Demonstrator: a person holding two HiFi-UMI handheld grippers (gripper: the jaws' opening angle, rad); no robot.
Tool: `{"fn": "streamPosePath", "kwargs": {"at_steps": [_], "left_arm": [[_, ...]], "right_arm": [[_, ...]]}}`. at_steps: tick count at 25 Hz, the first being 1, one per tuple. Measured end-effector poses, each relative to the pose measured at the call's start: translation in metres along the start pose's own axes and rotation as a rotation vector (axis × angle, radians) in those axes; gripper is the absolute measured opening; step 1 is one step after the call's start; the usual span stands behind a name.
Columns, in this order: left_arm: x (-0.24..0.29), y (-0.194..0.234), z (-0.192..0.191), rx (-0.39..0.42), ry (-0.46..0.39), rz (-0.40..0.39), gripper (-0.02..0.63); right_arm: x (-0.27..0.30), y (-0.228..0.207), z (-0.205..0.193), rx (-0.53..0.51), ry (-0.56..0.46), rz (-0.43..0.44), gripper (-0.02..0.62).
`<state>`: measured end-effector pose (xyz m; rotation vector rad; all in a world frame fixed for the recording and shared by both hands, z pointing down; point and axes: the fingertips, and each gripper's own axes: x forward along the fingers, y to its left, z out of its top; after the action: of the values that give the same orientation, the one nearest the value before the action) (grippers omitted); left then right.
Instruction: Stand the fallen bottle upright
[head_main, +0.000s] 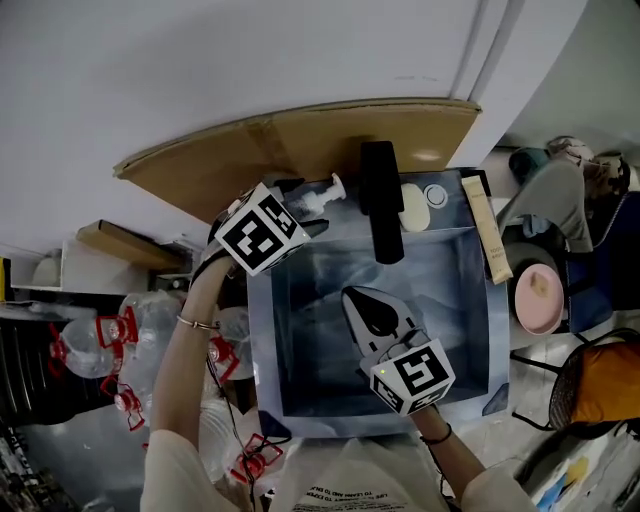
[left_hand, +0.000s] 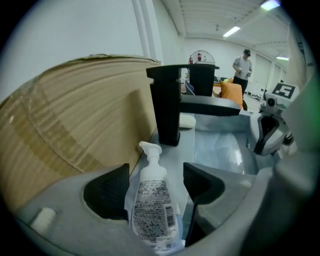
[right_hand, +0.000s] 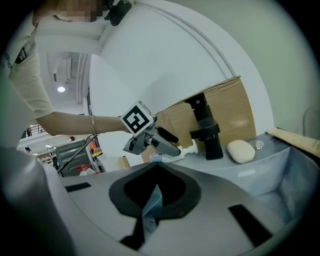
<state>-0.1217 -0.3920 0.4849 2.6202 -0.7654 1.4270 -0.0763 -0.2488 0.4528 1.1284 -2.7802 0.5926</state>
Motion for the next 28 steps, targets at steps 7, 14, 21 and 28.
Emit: {"fn": "streamPosePath", "kwargs": {"at_steps": [7, 14, 21, 28], "left_arm": [[0.019, -0.002, -0.009, 0.019, 0.091, -0.092, 0.337], [0.032, 0.000, -0.021, -0.001, 0.134, -0.138, 0.337], [0.039, 0.000, -0.023, 0.001, 0.148, -0.161, 0.336], [0.039, -0.008, -0.021, 0.040, 0.160, -0.207, 0.267]], "right_arm": [[-0.004, 0.000, -0.011, 0.025, 0.007, -0.013, 0.005], [-0.005, 0.004, -0.020, 0.048, 0.022, -0.022, 0.003], [-0.005, 0.002, -0.024, 0.065, 0.025, -0.033, 0.003], [-0.006, -0.001, -0.023, 0.069, 0.018, -0.037, 0.003]]}}
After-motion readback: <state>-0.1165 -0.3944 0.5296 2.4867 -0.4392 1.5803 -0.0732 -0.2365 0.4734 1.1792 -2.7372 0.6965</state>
